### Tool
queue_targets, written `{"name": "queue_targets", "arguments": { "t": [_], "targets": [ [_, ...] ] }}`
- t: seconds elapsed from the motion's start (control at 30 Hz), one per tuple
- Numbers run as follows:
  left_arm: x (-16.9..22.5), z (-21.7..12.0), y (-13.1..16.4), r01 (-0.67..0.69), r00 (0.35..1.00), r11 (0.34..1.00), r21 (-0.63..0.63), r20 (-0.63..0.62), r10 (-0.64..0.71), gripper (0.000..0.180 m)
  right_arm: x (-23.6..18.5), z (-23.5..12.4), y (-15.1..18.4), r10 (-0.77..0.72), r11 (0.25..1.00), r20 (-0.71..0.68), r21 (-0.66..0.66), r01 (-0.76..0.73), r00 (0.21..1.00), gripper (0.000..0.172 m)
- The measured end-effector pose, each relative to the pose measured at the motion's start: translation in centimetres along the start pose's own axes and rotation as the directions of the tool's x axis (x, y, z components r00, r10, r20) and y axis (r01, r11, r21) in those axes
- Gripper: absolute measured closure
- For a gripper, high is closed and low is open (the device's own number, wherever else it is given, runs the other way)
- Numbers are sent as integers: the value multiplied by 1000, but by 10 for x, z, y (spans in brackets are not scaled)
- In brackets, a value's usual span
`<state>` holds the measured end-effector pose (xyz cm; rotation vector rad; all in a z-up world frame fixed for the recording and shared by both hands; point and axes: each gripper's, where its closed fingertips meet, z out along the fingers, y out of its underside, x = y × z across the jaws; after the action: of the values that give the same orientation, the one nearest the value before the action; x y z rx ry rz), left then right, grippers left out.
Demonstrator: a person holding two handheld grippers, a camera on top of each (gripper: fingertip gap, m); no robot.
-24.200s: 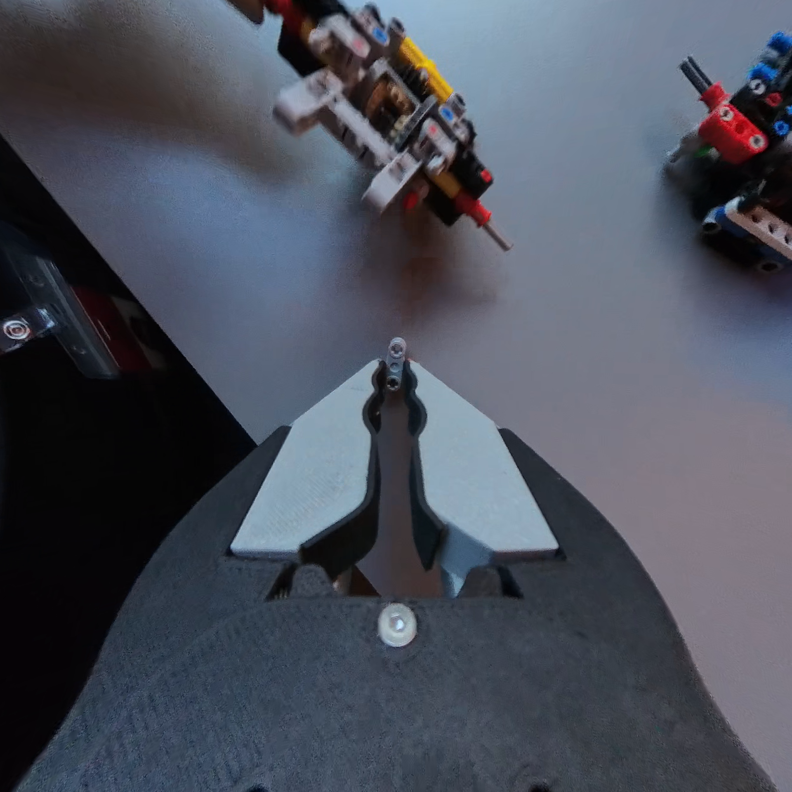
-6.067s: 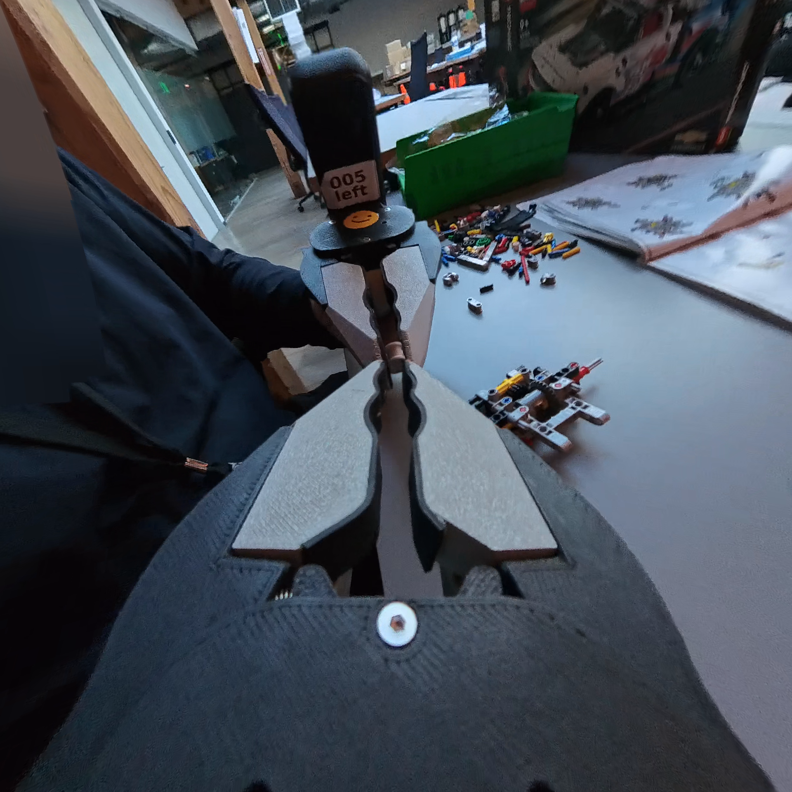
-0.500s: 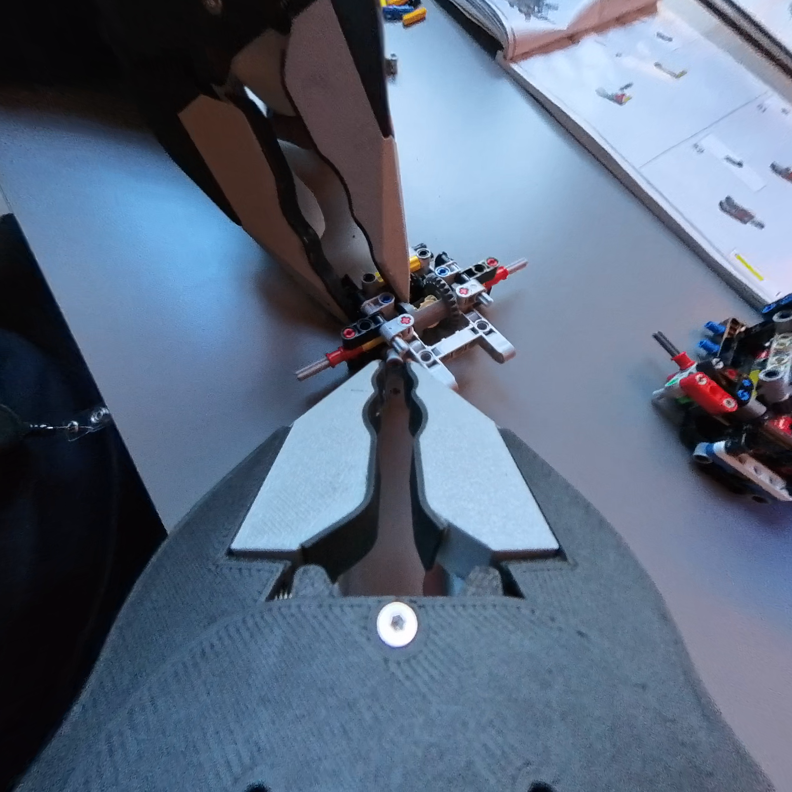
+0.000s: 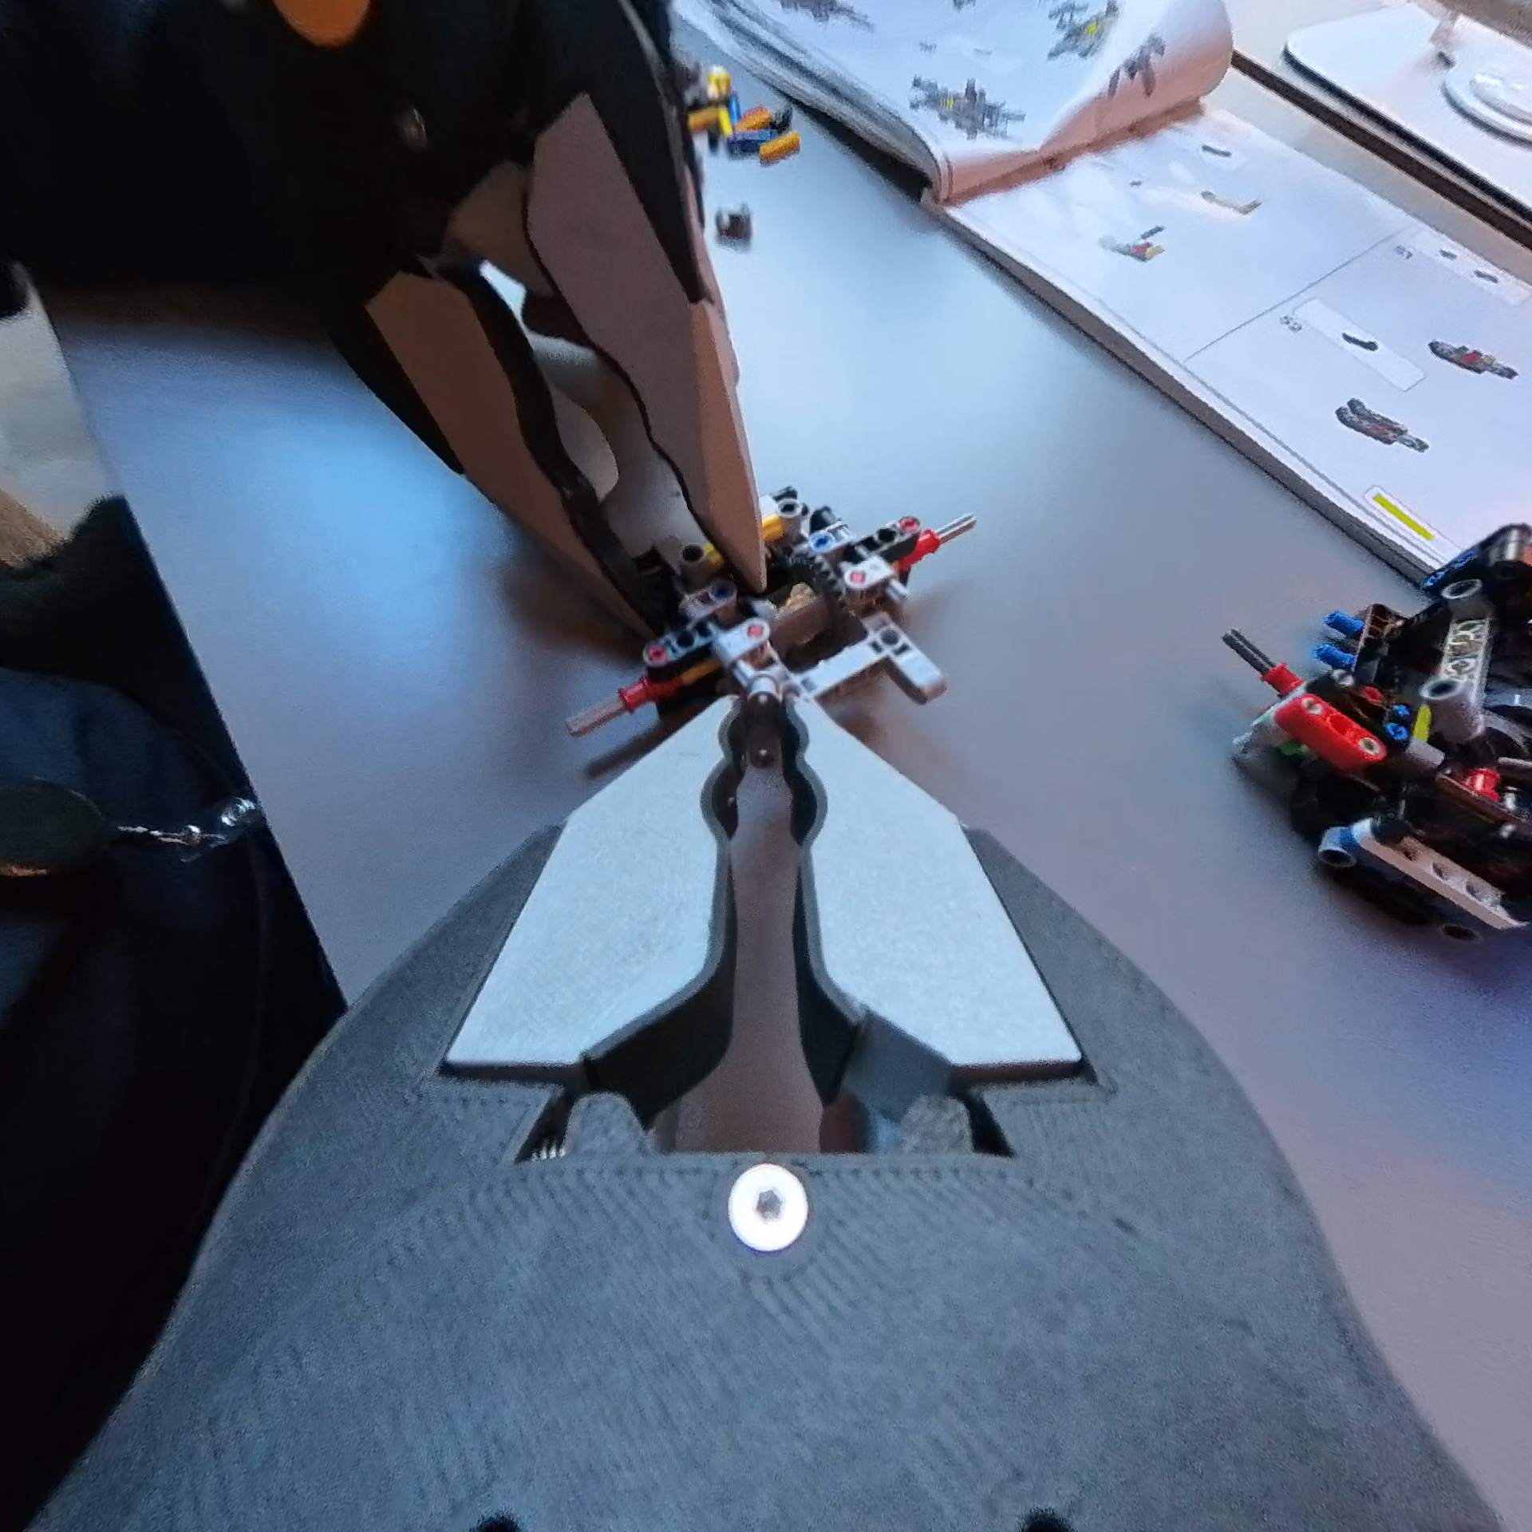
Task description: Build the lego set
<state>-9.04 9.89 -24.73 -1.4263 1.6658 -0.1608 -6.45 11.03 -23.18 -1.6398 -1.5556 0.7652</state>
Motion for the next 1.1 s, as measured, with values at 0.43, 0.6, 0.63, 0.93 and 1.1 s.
{"name": "queue_targets", "arguments": {
  "t": [0.43,0.6,0.63,0.93,1.1],
  "targets": [
    [-29,-5,-48,-192,935,980,52,312,167,145,-12,-30,-43,371,829,496,204,-520,785,168],
    [-29,-8,-59,-213,918,973,86,359,169,149,-16,-27,-47,393,804,546,186,-564,740,168],
    [-31,-7,-59,-216,911,974,74,374,174,149,-18,-26,-47,393,805,551,181,-565,736,168],
    [-27,-9,-65,-222,916,970,96,362,174,158,-22,-21,-49,390,816,544,170,-552,743,168],
    [-32,-3,-53,-217,907,976,-3,369,203,158,-14,-15,-38,424,839,442,138,-527,791,168]
  ]
}}
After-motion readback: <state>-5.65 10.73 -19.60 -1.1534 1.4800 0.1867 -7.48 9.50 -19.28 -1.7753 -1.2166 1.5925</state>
